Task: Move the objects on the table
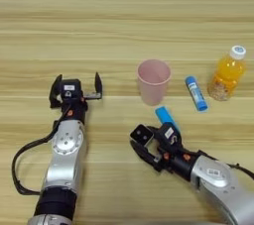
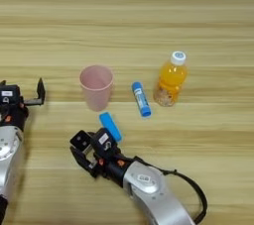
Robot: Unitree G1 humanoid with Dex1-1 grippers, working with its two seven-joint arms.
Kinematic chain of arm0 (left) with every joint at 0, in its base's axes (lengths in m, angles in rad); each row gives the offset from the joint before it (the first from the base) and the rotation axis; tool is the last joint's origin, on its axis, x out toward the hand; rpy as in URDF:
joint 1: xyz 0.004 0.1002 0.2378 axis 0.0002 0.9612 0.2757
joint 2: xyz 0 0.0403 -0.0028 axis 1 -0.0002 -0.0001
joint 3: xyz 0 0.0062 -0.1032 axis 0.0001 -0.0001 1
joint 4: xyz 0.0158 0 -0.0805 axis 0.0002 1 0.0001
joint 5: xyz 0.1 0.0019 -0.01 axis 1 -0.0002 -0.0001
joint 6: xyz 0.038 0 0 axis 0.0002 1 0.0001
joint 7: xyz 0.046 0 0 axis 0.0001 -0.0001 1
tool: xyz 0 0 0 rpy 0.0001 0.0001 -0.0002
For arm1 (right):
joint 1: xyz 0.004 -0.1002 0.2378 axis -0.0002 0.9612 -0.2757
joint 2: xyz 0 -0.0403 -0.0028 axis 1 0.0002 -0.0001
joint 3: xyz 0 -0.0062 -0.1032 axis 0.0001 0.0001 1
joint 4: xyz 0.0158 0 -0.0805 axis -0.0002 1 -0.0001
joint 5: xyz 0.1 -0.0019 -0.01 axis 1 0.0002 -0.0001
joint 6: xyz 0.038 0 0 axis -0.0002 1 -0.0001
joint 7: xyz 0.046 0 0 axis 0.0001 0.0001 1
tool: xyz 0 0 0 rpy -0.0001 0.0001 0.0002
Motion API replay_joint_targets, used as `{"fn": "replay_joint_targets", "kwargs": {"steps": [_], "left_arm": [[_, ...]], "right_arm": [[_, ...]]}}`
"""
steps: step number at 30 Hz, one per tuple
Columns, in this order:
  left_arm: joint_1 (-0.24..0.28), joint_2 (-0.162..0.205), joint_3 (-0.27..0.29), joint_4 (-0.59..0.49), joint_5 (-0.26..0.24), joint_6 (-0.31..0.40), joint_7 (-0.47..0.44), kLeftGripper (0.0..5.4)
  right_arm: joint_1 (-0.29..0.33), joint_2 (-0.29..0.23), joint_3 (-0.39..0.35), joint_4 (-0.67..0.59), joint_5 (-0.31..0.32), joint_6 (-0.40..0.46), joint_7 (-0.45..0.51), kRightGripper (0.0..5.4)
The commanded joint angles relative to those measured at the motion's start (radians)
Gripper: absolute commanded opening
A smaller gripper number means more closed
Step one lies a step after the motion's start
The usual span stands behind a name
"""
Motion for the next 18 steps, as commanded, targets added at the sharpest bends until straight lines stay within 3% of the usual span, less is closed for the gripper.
{"fn": "replay_joint_targets", "kwargs": {"steps": [1, 4, 5, 18], "left_arm": [[0.004, -0.003, -0.005, -0.01, 0.008, 0.007, 0.008, 5.4], [0.004, -0.003, -0.004, -0.01, 0.007, 0.007, 0.008, 5.4], [0.003, -0.003, -0.004, -0.009, 0.007, 0.007, 0.007, 5.4], [0.004, -0.003, -0.004, -0.009, 0.008, 0.005, 0.008, 5.4]], "right_arm": [[-0.008, 0.003, 0.0, 0.005, -0.004, -0.009, 0.002, 2.5], [-0.009, 0.005, 0.001, 0.007, -0.006, -0.007, 0.001, 2.5], [-0.01, 0.005, 0.001, 0.009, -0.007, -0.008, 0.0, 2.86], [-0.001, 0.005, -0.017, -0.016, -0.003, -0.044, -0.002, 4.33]]}}
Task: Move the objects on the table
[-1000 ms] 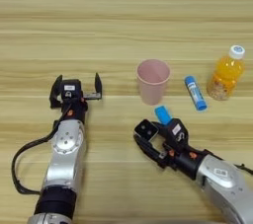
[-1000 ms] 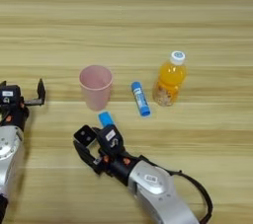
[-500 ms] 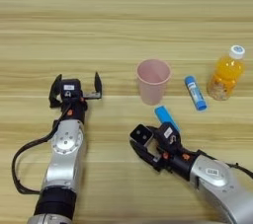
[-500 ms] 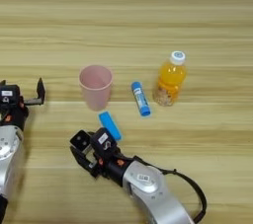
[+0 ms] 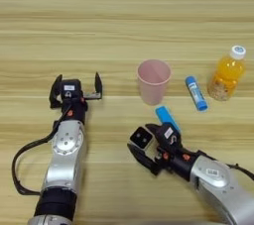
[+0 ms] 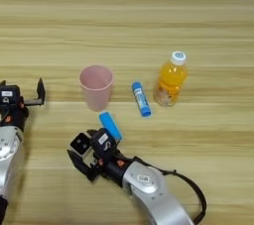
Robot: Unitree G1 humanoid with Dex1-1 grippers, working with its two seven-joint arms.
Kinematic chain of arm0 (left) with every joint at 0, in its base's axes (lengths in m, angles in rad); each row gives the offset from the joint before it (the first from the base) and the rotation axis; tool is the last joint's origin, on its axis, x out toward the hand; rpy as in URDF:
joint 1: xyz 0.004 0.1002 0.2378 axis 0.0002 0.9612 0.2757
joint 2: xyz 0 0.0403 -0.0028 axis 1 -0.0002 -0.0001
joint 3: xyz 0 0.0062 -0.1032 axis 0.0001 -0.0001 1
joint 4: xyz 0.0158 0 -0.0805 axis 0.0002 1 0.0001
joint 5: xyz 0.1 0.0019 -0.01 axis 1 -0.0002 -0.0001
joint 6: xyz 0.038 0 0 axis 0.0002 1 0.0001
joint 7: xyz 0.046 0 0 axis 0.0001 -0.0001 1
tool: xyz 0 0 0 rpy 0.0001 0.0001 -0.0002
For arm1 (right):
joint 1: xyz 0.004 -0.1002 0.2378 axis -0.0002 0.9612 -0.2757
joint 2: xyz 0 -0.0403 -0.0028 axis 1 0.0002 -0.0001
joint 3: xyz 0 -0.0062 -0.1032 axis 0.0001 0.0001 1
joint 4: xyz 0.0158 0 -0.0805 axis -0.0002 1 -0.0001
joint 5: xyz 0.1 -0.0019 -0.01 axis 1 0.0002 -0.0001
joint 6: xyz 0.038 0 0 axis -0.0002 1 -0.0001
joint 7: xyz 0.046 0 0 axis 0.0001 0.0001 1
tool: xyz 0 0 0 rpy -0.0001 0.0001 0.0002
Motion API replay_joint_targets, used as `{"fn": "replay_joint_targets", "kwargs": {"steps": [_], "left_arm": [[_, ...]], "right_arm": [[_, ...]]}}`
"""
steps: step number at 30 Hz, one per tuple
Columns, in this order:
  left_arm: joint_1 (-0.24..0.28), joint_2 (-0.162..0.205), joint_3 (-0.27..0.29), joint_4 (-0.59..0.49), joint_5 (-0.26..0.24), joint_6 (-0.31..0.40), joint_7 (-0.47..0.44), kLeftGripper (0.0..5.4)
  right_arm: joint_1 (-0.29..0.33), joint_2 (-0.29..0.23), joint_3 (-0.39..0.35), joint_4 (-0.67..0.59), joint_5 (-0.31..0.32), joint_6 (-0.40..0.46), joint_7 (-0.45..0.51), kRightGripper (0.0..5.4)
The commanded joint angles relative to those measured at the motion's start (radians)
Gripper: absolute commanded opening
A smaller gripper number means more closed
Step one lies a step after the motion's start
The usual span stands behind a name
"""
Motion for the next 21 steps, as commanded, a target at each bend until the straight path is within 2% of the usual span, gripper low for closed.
{"fn": "replay_joint_targets", "kwargs": {"steps": [1, 4, 9, 21], "left_arm": [[0.004, -0.003, -0.004, -0.009, 0.008, 0.005, 0.008, 5.4], [0.003, -0.004, -0.005, -0.008, 0.008, 0.005, 0.009, 5.4], [0.003, -0.005, -0.005, -0.009, 0.009, 0.004, 0.01, 5.4], [0.001, -0.009, -0.012, -0.011, 0.011, 0.005, 0.019, 5.4]], "right_arm": [[0.001, -0.002, -0.012, -0.029, 0.003, -0.016, 0.0, 4.41], [0.004, -0.003, -0.019, -0.038, 0.006, -0.027, 0.0, 4.88], [0.016, -0.009, -0.044, -0.068, 0.013, -0.04, -0.006, 5.38], [0.039, -0.03, -0.236, -0.101, 0.092, -0.042, -0.031, 5.38]]}}
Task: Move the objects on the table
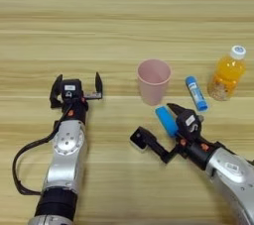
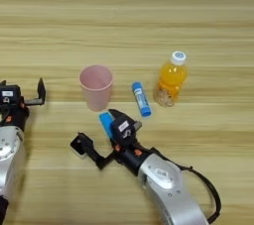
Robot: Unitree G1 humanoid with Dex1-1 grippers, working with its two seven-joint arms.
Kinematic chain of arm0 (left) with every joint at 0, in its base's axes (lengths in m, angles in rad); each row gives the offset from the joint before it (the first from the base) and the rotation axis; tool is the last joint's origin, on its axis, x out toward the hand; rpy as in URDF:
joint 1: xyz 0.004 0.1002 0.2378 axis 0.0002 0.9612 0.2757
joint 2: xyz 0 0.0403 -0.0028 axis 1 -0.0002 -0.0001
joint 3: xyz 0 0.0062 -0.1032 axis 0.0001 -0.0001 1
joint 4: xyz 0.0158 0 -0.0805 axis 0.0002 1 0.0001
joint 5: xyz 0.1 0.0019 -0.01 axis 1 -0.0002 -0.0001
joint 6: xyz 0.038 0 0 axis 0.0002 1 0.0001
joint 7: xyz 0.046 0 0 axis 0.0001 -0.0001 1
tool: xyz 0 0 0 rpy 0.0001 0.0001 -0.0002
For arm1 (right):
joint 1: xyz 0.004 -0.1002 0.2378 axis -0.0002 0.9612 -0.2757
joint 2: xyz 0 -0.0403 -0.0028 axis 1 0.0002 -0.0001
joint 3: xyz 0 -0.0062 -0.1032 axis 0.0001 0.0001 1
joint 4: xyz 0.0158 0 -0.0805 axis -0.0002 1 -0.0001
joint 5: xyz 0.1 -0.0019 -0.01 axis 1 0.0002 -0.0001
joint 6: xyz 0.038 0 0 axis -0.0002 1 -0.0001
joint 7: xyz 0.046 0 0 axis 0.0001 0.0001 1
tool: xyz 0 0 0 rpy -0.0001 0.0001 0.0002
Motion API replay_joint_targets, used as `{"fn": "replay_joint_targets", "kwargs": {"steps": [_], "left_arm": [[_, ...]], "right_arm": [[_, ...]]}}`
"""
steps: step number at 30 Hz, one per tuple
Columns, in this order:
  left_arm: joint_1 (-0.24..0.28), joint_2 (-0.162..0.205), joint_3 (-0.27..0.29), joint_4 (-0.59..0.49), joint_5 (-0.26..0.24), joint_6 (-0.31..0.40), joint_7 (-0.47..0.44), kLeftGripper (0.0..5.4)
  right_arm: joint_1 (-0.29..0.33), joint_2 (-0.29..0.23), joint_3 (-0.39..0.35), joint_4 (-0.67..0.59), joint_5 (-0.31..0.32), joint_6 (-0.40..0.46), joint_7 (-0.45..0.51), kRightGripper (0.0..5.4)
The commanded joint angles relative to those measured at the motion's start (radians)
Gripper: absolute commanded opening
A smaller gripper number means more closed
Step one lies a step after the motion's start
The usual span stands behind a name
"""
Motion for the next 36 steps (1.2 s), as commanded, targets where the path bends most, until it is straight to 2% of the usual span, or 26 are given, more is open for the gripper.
{"fn": "replay_joint_targets", "kwargs": {"steps": [1, 8, 23, 32, 36], "left_arm": [[0.001, -0.007, -0.005, -0.009, 0.008, 0.005, 0.009, 5.4], [0.0, -0.006, -0.006, -0.007, 0.006, 0.004, 0.01, 5.4], [0.005, -0.003, -0.005, -0.016, 0.004, 0.006, 0.007, 5.4], [0.008, -0.002, -0.004, -0.021, 0.002, 0.006, 0.006, 5.4], [0.009, 0.0, -0.005, -0.023, 0.002, 0.004, 0.001, 5.4]], "right_arm": [[0.008, -0.017, -0.067, -0.013, 0.027, -0.001, -0.009, 5.38], [0.004, -0.024, -0.189, 0.02, 0.063, 0.005, -0.039, 5.38], [0.0, -0.02, -0.347, 0.078, 0.095, 0.001, -0.104, 5.38], [-0.026, -0.021, -0.416, 0.153, 0.064, -0.014, -0.173, 5.38], [-0.036, -0.025, -0.431, 0.18, 0.033, -0.054, -0.201, 5.38]]}}
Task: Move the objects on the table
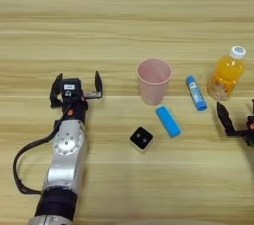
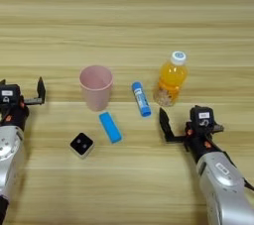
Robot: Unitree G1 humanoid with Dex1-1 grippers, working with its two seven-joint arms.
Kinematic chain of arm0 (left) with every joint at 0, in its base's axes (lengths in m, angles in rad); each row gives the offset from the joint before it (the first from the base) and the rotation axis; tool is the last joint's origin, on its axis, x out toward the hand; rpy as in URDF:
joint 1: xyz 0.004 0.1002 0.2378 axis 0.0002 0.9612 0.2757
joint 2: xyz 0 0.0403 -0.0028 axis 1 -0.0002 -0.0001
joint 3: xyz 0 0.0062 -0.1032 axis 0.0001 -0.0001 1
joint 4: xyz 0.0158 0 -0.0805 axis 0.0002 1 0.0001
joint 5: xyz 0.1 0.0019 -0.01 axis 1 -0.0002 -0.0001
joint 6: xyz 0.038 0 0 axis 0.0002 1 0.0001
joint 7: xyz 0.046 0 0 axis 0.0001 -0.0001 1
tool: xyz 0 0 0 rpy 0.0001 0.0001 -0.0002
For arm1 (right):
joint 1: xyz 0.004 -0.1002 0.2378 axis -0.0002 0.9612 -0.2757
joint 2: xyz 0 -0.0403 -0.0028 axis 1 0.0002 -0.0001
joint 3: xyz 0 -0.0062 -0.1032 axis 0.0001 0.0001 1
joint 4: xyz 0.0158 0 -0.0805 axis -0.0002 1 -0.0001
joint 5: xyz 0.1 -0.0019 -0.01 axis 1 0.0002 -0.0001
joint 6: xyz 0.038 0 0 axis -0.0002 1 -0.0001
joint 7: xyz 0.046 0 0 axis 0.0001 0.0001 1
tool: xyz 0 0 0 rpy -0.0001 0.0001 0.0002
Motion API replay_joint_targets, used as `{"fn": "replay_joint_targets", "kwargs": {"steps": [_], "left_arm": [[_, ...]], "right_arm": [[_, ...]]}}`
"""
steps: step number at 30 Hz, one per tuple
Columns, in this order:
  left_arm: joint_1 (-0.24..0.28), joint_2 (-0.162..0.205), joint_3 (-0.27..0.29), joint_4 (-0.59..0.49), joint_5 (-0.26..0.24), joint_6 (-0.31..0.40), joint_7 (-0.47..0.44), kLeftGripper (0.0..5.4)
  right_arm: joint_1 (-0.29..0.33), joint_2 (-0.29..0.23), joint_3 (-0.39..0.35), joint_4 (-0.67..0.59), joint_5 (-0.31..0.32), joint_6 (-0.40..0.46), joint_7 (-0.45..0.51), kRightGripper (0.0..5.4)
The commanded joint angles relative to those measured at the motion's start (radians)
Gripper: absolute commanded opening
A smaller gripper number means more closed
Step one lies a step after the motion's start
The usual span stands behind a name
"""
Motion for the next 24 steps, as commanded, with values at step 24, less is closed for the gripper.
{"fn": "replay_joint_targets", "kwargs": {"steps": [24], "left_arm": [[0.126, 0.025, -0.058, -0.156, -0.011, 0.009, -0.109, 5.4]], "right_arm": [[-0.112, 0.017, -0.146, 0.218, -0.034, -0.193, -0.147, 5.38]]}}
